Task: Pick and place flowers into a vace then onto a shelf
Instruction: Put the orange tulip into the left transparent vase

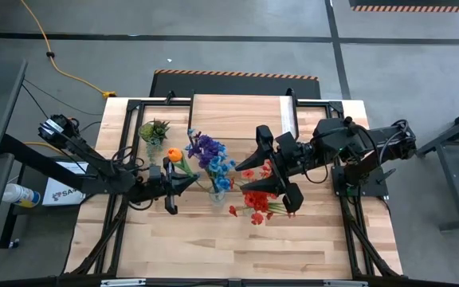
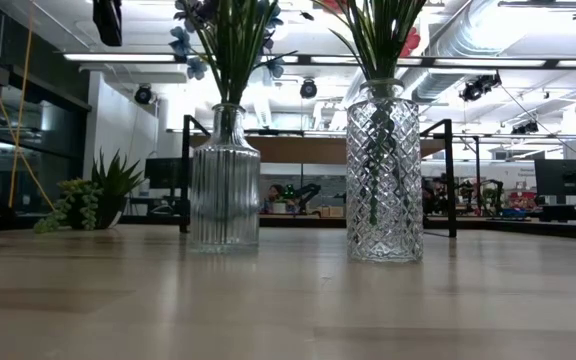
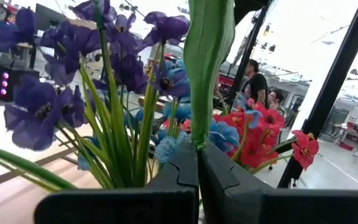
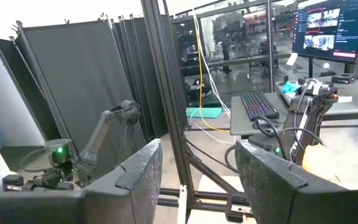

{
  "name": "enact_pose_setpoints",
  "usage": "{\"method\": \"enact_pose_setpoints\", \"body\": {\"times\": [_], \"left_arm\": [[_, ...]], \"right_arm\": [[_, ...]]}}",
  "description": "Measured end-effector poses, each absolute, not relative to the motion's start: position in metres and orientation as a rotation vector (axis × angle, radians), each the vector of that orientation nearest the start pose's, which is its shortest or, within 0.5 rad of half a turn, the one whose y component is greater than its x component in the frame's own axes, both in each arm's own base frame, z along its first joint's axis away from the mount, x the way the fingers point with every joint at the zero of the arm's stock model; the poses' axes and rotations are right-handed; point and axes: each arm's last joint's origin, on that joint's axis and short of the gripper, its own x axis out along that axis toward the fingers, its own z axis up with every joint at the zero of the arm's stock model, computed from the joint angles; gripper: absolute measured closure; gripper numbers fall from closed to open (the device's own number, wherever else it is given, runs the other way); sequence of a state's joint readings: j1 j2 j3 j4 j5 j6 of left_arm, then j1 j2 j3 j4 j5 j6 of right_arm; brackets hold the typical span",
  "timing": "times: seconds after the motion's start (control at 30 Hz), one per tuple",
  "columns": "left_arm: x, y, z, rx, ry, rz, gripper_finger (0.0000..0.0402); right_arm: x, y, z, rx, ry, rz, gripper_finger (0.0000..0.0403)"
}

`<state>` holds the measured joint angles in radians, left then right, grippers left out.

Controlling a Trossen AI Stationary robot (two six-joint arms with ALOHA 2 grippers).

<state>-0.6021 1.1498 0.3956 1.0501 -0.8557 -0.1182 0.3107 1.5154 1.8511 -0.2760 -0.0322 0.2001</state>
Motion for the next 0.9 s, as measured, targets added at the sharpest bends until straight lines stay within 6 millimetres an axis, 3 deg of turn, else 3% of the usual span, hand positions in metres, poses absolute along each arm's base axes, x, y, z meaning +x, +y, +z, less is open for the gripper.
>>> {"method": "enact_pose_setpoints", "body": {"times": [0.9], "left_arm": [[0.1966, -0.1091, 0.2545, -0.298, -0.197, 0.206, 0.0372]], "right_arm": [[0.3064, 0.0973, 0.5038, 0.196, -0.006, 0.293, 0.0210]]}}
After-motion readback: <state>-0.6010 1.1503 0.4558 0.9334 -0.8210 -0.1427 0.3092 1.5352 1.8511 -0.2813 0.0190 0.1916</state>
